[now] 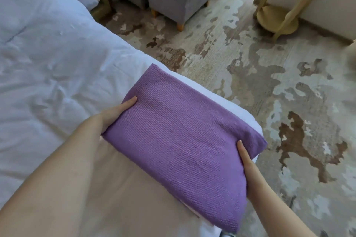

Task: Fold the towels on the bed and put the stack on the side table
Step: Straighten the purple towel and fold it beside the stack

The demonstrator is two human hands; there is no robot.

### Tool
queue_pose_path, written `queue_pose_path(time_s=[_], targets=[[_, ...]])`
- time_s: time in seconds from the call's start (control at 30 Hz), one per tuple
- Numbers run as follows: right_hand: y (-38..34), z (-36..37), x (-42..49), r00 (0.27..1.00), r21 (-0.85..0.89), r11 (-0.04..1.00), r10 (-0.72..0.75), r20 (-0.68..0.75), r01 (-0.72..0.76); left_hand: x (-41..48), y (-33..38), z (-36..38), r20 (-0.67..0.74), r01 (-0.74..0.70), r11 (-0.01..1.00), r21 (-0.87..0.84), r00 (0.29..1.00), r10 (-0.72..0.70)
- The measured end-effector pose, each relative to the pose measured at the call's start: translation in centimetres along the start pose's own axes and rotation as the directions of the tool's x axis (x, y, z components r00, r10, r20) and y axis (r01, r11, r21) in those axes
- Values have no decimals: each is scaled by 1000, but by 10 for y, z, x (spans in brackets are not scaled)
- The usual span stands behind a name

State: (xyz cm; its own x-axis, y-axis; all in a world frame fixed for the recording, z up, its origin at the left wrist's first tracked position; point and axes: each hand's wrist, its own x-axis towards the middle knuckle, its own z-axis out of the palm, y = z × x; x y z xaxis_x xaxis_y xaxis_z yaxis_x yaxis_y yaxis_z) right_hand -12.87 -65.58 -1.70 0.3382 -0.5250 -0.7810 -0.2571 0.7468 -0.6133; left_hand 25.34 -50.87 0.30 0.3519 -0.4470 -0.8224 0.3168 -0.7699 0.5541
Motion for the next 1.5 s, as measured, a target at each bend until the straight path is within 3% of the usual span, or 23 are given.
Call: queue_pose_path(time_s=[0.13,0.23,0.33,0.47,0.63,0.7,0.73,0.77,0.8,0.83,0.87,0.9,0.93,1.0,1.07,1.13,1.23,1.37,1.43,1.5], targets=[[-41,-2,-12,992,-137,984,-121,-46,114,-36,-8,6,37,-91,980,-178,994,99],[-90,4,-8,968,-332,918,-246,-47,217,-72,-33,6,-10,-124,947,-296,992,127],[-127,23,2,979,-480,854,-194,61,200,-103,-65,6,-82,-169,902,-398,986,148],[-137,57,30,952,-625,722,-169,256,296,-121,-113,24,-243,-148,846,-512,970,23],[-115,70,52,932,-671,666,-105,348,326,-120,-147,50,-403,-130,881,-455,912,-73],[-118,71,46,946,-714,621,-212,245,324,-119,-143,49,-590,-139,965,-224,807,-21],[-119,71,41,917,-743,561,-356,180,364,-121,-138,48,-726,-91,996,-5,685,59],[-119,73,34,823,-791,424,-542,168,441,-126,-129,49,-823,-31,967,251,520,230],[-116,79,22,678,-822,230,-696,235,521,-130,-116,54,-804,-13,867,498,369,466],[-110,90,8,526,-804,29,-770,361,594,-130,-101,60,-690,-31,725,689,278,668],[-103,106,-3,421,-753,-150,-751,508,641,-125,-86,65,-545,-62,580,812,273,793],[-95,122,-9,373,-689,-293,-668,644,663,-118,-72,70,-435,-89,489,868,338,834],[-88,138,-9,381,-642,-396,-561,735,657,-108,-60,72,-381,-88,461,883,439,814],[-80,160,4,511,-652,-475,-404,758,591,-85,-50,69,-349,-16,451,892,608,713],[-83,158,31,657,-751,-447,-380,651,486,-62,-59,57,-358,41,451,891,675,646],[-90,137,55,734,-843,-359,-426,530,401,-49,-75,42,-411,61,501,863,660,628],[-92,100,69,789,-915,-209,-463,403,344,-44,-95,25,-519,81,616,783,630,577],[-77,74,52,872,-937,100,-408,269,335,-51,-106,25,-560,-64,732,678,601,570],[-72,65,36,904,-931,245,-398,157,270,-63,-108,29,-618,-81,818,570,613,491],[-65,58,19,919,-951,256,-389,65,176,-78,-113,34,-690,21,890,455,640,338]])
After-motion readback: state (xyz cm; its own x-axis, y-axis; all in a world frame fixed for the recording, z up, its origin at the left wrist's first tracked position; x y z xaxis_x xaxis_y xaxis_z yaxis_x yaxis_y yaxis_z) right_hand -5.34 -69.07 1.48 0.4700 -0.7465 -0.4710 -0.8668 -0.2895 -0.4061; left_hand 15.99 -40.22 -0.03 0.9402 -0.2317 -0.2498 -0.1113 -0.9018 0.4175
